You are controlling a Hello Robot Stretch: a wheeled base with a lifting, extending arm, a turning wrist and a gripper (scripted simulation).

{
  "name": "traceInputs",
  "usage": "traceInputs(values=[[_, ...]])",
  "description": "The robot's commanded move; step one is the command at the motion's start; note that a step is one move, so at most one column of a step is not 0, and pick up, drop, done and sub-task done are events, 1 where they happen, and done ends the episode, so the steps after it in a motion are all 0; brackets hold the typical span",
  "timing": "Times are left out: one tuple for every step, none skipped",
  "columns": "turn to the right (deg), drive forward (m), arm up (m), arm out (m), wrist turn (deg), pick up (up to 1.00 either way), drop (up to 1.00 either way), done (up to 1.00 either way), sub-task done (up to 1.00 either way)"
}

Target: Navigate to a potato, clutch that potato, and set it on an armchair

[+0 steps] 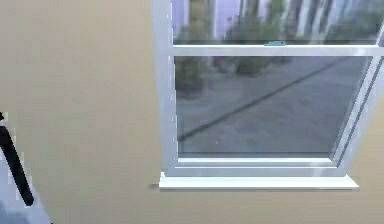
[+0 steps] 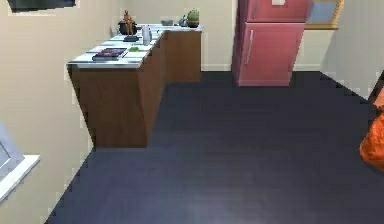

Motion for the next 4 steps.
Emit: traceInputs(values=[[45.0, 0.0, 0.0, 0.0, 0.0, 0.0, 0.0, 0.0, 0.0], [45.0, 0.0, 0.0, 0.0, 0.0, 0.0, 0.0, 0.0, 0.0], [24.0, 0.0, 0.0, 0.0, 0.0, 0.0, 0.0, 0.0, 0.0], [0.0, 0.65, 0.0, 0.0, 0.0, 0.0, 0.0, 0.0, 0.0]])
